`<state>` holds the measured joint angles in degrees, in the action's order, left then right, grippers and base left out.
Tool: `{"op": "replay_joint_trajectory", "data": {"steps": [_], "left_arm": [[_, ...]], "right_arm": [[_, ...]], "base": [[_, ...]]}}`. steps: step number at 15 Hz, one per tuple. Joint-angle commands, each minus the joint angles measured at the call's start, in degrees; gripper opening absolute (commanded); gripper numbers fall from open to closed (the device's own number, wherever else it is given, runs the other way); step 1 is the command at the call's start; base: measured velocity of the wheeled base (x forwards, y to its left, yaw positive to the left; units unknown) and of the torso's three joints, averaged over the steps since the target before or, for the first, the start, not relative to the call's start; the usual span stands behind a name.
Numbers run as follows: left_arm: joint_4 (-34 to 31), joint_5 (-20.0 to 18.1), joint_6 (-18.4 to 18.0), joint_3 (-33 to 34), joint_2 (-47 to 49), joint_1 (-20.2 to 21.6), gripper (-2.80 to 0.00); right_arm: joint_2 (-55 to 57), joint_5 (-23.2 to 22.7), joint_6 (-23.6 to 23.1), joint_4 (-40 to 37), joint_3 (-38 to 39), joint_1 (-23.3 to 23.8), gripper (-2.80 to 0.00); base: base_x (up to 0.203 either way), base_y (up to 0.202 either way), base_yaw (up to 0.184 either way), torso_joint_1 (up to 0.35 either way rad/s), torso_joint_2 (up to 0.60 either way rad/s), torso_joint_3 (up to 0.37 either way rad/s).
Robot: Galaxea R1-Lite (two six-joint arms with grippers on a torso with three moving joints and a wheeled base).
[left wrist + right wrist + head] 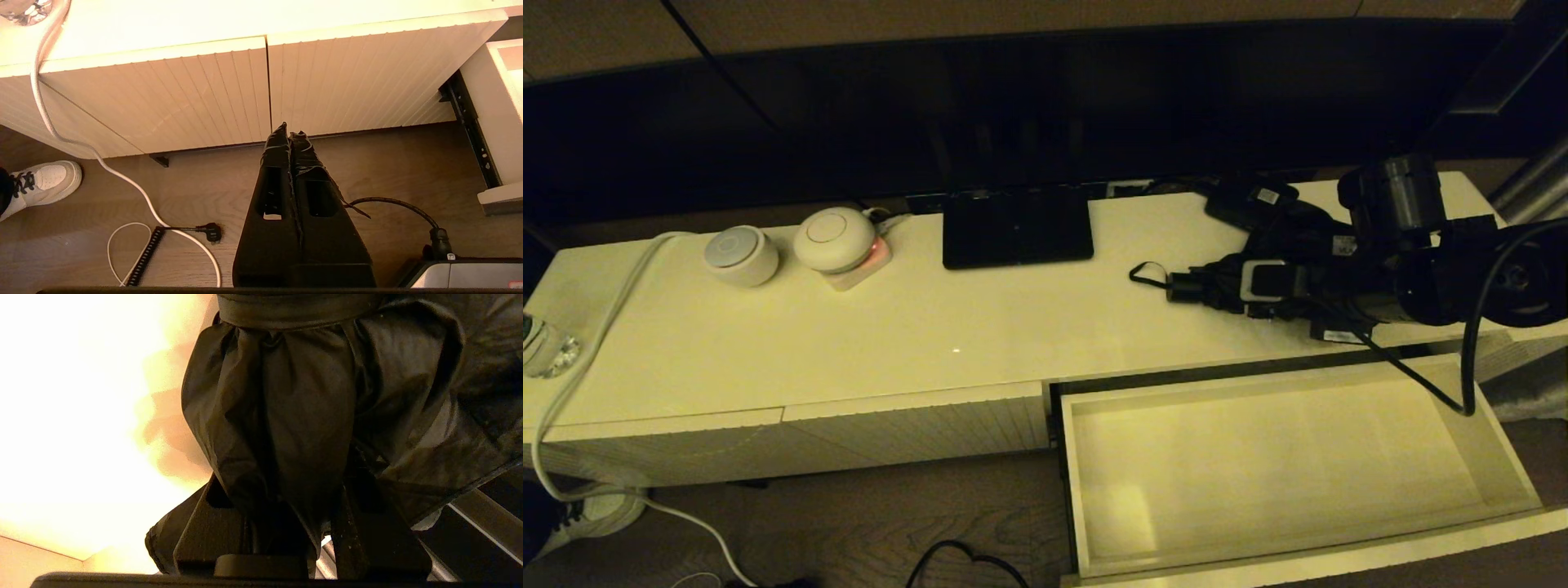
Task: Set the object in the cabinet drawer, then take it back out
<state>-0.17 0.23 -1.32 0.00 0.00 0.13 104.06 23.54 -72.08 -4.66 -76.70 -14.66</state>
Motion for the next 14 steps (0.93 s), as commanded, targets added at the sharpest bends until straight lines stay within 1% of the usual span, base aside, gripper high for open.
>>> {"op": "replay_joint_trajectory", "data": {"steps": [1, 5, 7, 11, 14], "left_arm": [[0.0, 0.03, 0.0, 0.18, 0.0, 0.04, -2.8], [0.0, 0.03, 0.0, 0.18, 0.0, 0.04, -2.8], [0.0, 0.03, 0.0, 0.18, 0.0, 0.04, -2.8], [0.0, 0.03, 0.0, 0.18, 0.0, 0.04, -2.8], [0.0, 0.03, 0.0, 0.18, 0.0, 0.04, -2.8]], "right_arm": [[-1.82, 0.03, -0.43, -0.25, 0.64, -0.49, -2.8], [-8.77, 0.1, -0.5, -1.94, 1.57, -2.13, -2.8], [-13.85, 0.0, -0.51, -5.47, 3.16, -3.4, -2.8], [-25.38, -0.29, -0.09, -12.72, 9.31, -6.21, -2.8], [-33.64, -0.42, 3.96, -20.57, 13.39, -8.65, -2.8]], "base": [[0.0, 0.0, 0.0, 0.0, 0.0, 0.0], [0.0, 0.0, 0.0, 0.0, 0.0, 0.0], [0.0, 0.0, 0.0, 0.0, 0.0, 0.0], [0.0, 0.0, 0.0, 0.0, 0.0, 0.0], [0.0, 0.0, 0.0, 0.0, 0.0, 0.0]]}}
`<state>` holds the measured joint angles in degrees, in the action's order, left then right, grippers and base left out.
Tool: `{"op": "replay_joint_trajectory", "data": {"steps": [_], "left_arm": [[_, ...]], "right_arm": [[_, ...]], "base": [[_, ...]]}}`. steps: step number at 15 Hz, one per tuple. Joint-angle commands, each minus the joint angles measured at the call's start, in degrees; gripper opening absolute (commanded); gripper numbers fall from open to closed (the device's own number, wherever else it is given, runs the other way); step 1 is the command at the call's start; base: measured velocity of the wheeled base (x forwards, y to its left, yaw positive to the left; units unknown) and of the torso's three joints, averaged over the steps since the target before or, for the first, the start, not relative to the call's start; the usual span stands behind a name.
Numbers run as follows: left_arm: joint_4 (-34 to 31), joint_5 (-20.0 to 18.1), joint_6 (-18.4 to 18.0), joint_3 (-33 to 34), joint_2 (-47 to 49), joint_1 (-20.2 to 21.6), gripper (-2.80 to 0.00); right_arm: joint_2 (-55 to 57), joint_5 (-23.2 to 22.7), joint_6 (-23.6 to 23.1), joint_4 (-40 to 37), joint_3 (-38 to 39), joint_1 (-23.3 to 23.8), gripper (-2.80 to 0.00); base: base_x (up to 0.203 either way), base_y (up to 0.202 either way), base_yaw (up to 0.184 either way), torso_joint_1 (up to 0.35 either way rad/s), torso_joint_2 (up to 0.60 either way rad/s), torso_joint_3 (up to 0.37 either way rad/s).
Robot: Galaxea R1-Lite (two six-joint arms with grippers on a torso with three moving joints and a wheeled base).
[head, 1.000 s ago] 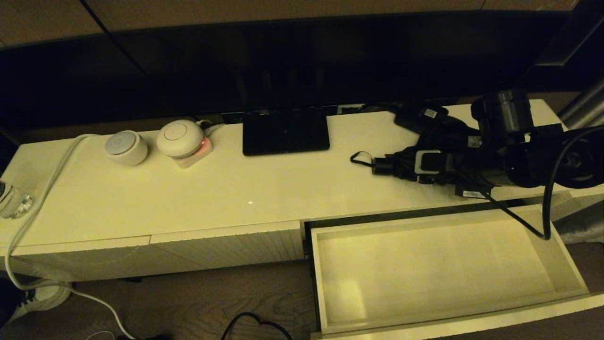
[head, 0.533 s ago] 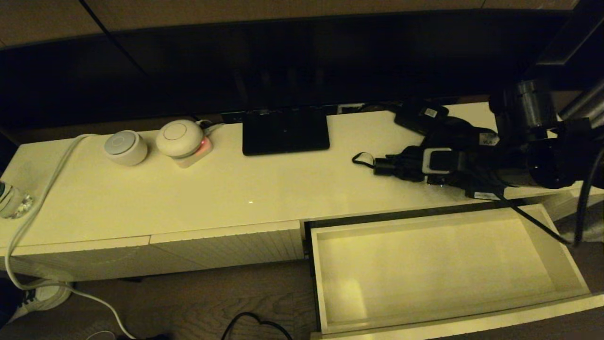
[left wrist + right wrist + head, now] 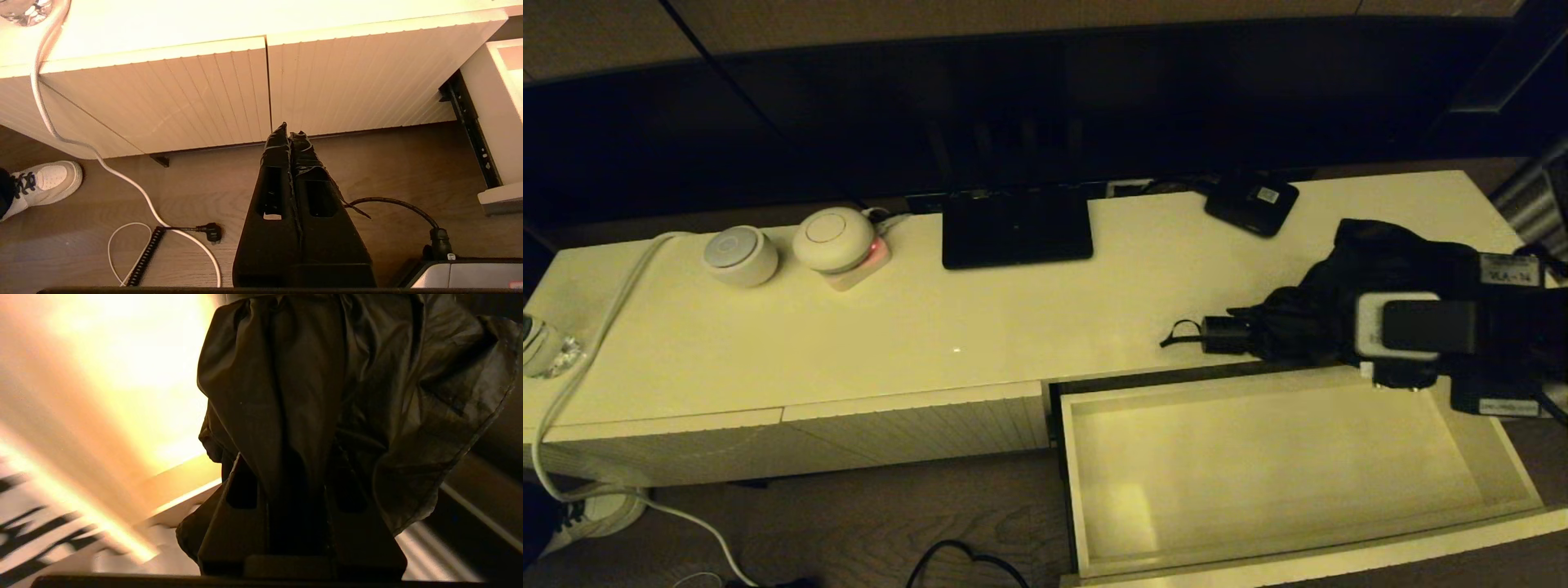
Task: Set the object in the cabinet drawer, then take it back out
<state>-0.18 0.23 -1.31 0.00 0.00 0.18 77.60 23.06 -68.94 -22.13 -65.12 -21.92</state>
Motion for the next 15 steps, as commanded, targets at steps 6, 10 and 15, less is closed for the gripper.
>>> {"op": "replay_joint_trajectory", "data": {"steps": [6, 10, 15], "left_arm": [[0.01, 0.03, -0.01, 0.18, 0.0, -0.01, -2.8], [0.01, 0.03, -0.01, 0.18, 0.0, -0.01, -2.8], [0.01, 0.03, -0.01, 0.18, 0.0, -0.01, -2.8]], "right_arm": [[-13.6, -5.3, 9.74, -21.4, 7.8, -3.39, -2.8], [-7.08, -6.9, 10.9, -13.21, 14.53, -2.5, -2.8], [4.34, -10.9, 10.85, -1.85, 18.04, 2.81, -2.8]], "base": [[0.0, 0.0, 0.0, 0.0, 0.0, 0.0], [0.0, 0.0, 0.0, 0.0, 0.0, 0.0], [0.0, 0.0, 0.0, 0.0, 0.0, 0.0]]}}
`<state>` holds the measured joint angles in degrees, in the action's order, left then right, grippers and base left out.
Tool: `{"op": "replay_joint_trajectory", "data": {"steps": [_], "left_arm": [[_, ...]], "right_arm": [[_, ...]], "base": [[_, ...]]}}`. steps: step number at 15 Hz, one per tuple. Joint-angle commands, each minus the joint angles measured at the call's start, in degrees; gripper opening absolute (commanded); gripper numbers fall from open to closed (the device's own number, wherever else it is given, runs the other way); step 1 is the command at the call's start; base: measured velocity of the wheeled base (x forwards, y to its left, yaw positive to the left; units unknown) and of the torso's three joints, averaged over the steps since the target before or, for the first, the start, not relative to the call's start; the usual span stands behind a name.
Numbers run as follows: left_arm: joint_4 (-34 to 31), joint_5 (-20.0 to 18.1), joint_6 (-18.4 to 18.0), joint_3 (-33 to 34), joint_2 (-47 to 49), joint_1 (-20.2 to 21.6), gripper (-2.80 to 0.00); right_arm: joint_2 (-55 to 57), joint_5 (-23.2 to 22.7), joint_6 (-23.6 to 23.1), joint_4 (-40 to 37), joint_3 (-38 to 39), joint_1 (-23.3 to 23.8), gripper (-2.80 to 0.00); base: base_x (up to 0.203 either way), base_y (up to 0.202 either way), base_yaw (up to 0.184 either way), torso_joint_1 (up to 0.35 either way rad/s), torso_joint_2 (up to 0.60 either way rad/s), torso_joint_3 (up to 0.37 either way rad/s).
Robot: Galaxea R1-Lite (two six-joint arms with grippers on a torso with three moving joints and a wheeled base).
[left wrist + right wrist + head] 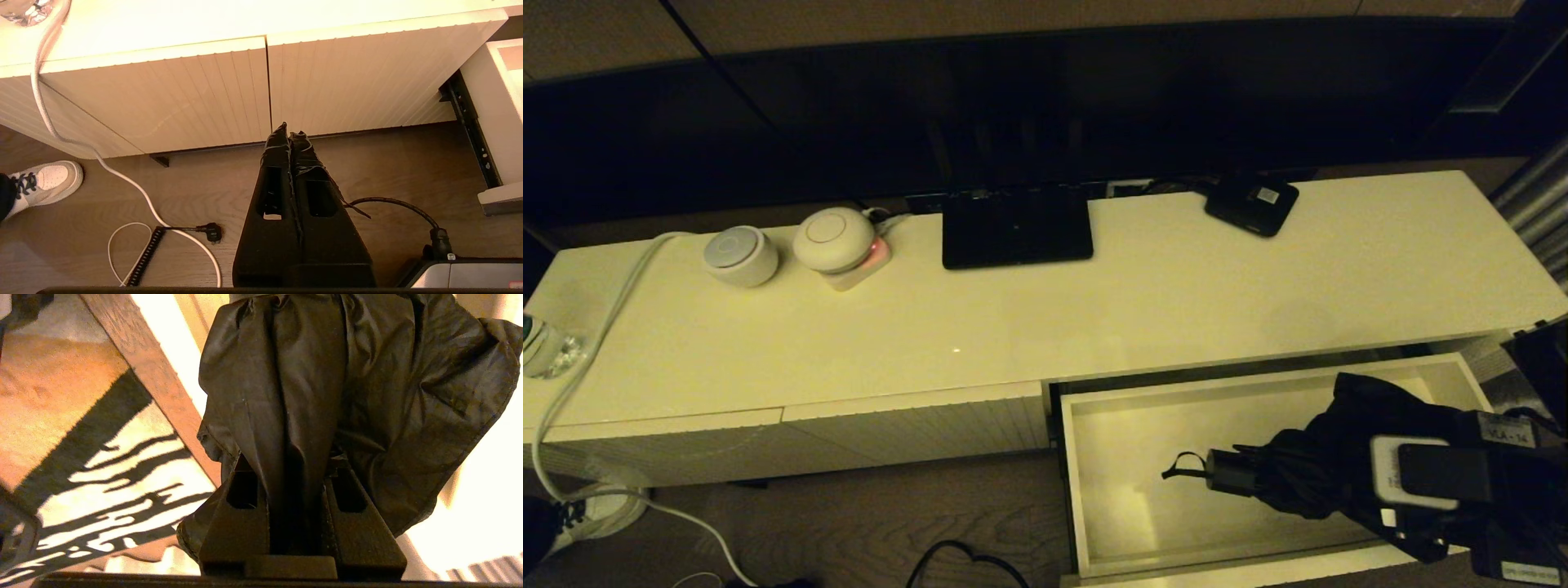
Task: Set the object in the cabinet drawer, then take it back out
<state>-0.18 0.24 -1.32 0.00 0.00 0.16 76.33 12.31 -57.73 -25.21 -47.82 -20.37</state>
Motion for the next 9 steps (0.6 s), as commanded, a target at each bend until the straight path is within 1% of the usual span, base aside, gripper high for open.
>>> {"op": "replay_joint_trajectory", "data": {"steps": [1, 4, 7, 9], "left_arm": [[0.01, 0.02, 0.0, 0.18, 0.0, 0.02, -2.8], [0.01, 0.02, 0.0, 0.18, 0.0, 0.02, -2.8], [0.01, 0.02, 0.0, 0.18, 0.0, 0.02, -2.8], [0.01, 0.02, 0.0, 0.18, 0.0, 0.02, -2.8]], "right_arm": [[7.34, -0.5, -0.36, 2.55, 0.9, 1.82, -2.8], [11.34, -1.75, -0.45, 6.52, 0.97, 2.76, -2.8], [14.53, -2.03, -0.66, 8.95, 0.85, 3.47, -2.8], [16.39, -2.26, -0.79, 12.16, 1.52, 4.03, -2.8]], "base": [[0.0, 0.0, 0.0, 0.0, 0.0, 0.0], [0.0, 0.0, 0.0, 0.0, 0.0, 0.0], [0.0, 0.0, 0.0, 0.0, 0.0, 0.0], [0.0, 0.0, 0.0, 0.0, 0.0, 0.0]]}}
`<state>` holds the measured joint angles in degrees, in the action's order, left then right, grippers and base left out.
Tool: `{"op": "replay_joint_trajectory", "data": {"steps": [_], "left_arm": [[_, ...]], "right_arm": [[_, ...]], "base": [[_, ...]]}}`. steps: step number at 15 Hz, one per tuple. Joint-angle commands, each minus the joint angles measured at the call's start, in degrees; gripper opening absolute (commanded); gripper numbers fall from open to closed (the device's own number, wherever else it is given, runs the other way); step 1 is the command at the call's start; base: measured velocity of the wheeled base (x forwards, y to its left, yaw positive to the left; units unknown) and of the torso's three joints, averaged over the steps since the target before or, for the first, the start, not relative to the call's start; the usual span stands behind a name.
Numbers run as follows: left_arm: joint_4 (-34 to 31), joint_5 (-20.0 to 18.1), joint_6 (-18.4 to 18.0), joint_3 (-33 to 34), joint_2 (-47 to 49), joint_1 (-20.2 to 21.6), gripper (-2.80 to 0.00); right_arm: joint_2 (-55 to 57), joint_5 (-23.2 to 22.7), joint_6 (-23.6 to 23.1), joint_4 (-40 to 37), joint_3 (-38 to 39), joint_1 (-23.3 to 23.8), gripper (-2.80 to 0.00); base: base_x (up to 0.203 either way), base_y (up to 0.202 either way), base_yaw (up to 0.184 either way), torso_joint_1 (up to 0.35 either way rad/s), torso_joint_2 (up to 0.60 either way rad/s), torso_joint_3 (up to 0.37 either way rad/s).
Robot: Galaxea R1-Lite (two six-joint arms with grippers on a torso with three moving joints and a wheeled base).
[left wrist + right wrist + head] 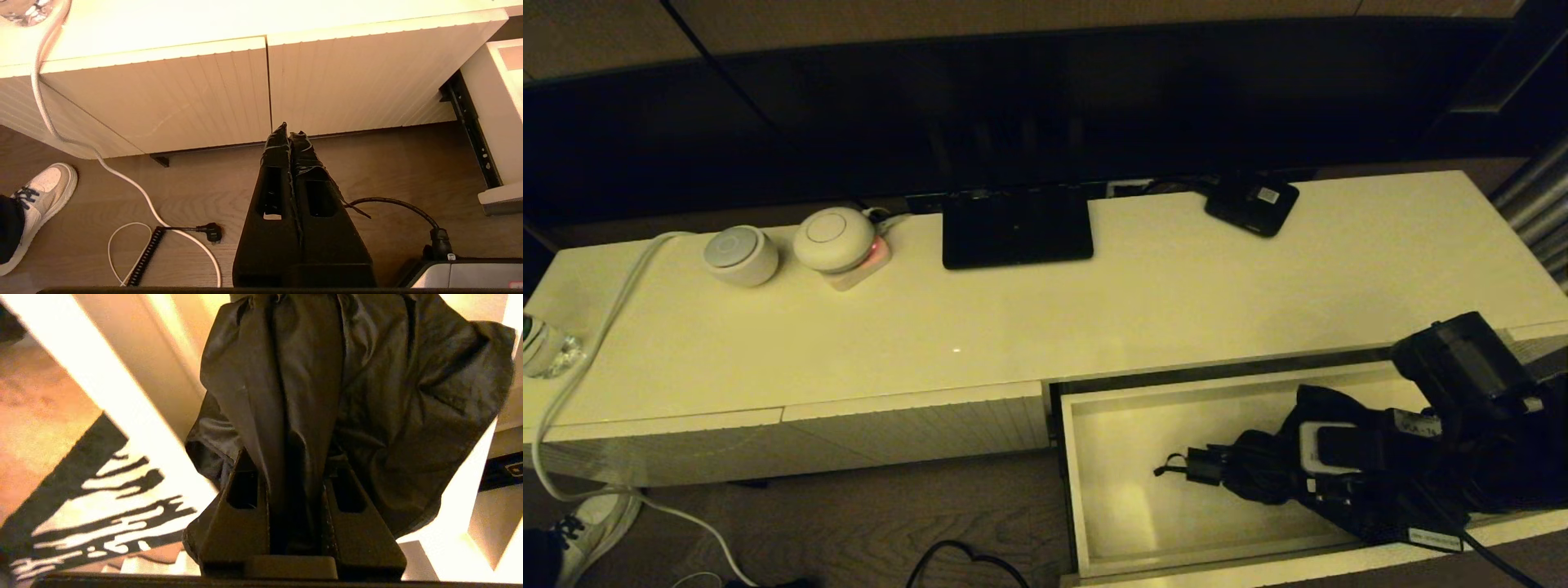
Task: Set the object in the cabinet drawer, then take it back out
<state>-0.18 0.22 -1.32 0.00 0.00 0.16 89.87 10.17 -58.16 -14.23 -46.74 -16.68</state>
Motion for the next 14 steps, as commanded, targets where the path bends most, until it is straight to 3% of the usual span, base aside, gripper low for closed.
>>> {"op": "replay_joint_trajectory", "data": {"steps": [1, 2, 3, 9, 14], "left_arm": [[0.01, 0.04, 0.0, 0.18, 0.0, 0.02, -2.8], [0.01, 0.04, 0.0, 0.18, 0.0, 0.02, -2.8], [0.01, 0.04, 0.0, 0.18, 0.0, 0.02, -2.8], [0.01, 0.04, 0.0, 0.18, 0.0, 0.02, -2.8], [0.01, 0.04, 0.0, 0.18, 0.0, 0.02, -2.8]], "right_arm": [[3.35, -0.29, -0.32, 2.87, 0.59, 0.4, -2.8], [3.56, -0.78, -0.38, 3.79, 0.6, 0.42, -2.8], [3.66, -1.29, -0.64, 4.12, 0.5, 0.33, 0.0], [1.38, -1.15, -0.43, 3.98, 0.34, 0.22, 0.0], [-14.1, -1.48, -3.38, -3.04, -0.15, -1.91, 0.0]], "base": [[0.0, 0.0, 0.0, 0.0, 0.0, 0.0], [0.0, 0.0, 0.0, 0.0, 0.0, 0.0], [0.0, 0.0, 0.0, 0.0, 0.0, 0.0], [0.0, 0.0, 0.0, 0.0, 0.0, 0.0], [0.0, 0.0, 0.0, 0.0, 0.0, 0.0]]}}
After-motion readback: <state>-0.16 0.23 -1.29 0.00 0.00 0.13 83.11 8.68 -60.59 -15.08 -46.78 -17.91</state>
